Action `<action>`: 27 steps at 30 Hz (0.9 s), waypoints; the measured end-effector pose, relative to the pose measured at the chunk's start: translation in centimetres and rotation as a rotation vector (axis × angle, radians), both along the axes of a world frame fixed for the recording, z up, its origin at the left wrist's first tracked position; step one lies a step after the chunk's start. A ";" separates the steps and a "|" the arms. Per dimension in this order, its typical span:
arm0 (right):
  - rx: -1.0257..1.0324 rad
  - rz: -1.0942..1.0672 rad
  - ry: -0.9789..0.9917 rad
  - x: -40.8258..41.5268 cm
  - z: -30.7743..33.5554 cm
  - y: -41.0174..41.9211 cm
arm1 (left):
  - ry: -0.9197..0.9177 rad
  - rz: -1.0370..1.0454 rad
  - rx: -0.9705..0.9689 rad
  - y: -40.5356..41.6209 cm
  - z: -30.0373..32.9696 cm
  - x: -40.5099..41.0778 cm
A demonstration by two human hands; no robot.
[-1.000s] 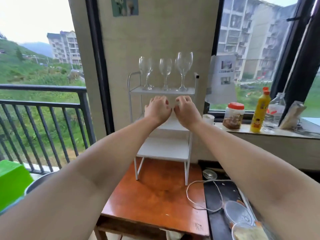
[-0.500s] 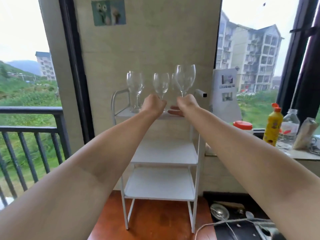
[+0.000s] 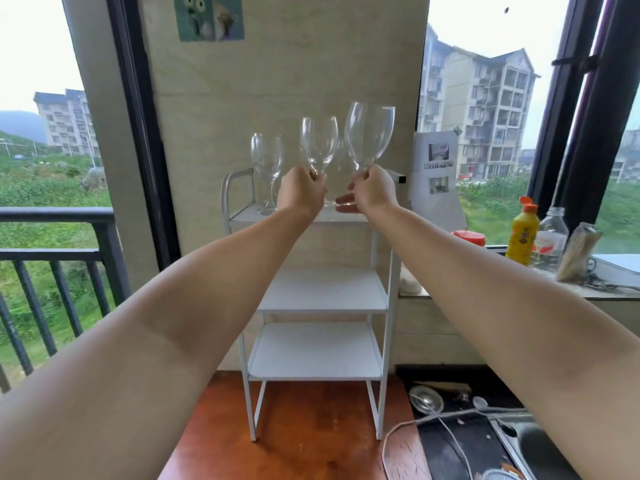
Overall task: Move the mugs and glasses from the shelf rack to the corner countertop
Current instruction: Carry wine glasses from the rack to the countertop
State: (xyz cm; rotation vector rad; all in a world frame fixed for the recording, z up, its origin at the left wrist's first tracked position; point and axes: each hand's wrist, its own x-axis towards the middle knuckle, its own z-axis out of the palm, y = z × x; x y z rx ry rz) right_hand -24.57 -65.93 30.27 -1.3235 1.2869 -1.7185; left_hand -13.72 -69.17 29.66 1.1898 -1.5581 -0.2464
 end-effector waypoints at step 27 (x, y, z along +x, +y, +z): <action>0.442 -0.325 -0.024 -2.2 -18.8 29.2 | -0.035 -0.351 0.448 25.5 -18.7 -0.9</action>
